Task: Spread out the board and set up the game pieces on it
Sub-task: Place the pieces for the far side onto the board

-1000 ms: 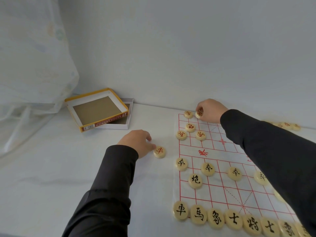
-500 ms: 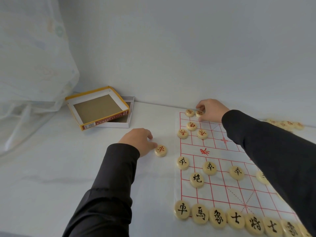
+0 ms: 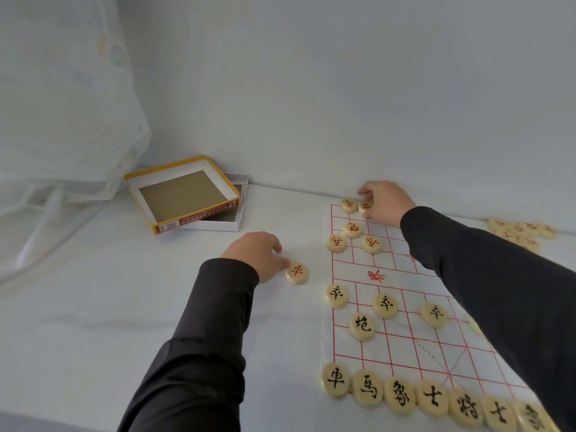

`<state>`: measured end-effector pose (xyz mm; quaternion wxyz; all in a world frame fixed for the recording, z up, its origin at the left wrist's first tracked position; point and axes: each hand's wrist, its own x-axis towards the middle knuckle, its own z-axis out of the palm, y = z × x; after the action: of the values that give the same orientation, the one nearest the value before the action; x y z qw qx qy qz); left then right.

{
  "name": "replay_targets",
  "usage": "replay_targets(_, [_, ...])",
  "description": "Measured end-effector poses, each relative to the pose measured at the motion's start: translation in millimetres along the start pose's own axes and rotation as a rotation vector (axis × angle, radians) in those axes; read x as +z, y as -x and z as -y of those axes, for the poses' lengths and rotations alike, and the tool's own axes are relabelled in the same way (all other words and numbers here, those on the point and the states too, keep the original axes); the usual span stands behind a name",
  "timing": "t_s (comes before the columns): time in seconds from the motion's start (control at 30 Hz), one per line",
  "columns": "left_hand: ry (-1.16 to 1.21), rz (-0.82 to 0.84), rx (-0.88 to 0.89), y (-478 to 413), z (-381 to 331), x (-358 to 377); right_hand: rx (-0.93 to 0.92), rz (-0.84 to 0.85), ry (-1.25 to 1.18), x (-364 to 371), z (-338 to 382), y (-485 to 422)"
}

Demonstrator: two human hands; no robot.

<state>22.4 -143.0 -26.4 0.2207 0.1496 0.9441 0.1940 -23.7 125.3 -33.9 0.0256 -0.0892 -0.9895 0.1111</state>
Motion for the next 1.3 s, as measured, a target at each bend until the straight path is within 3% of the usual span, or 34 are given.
replay_targets(0.23, [0.000,-0.012,-0.012,0.3,4.9,-2.3,-0.193,-0.169,-0.162,-12.2,43.5,29.3])
replay_targets(0.3, [-0.006,-0.020,-0.026,0.5,7.0,-3.5,-0.293,-0.122,-0.211,-13.5,65.3,46.8])
replay_targets(0.5, [-0.004,-0.054,-0.077,2.3,12.8,-7.2,-0.426,0.303,-0.080,-0.2,104.0,90.3])
replay_targets(0.97, [0.017,-0.064,-0.125,-1.7,11.8,-5.8,-0.523,0.278,0.080,18.2,121.7,103.9])
replay_targets(1.13, [-0.004,-0.087,-0.119,-1.1,10.4,-5.0,-0.353,0.266,-0.156,3.9,117.1,91.4])
replay_targets(1.3, [-0.010,-0.069,-0.104,-3.0,6.4,-2.2,-0.005,-0.080,-0.447,-6.4,89.9,41.4])
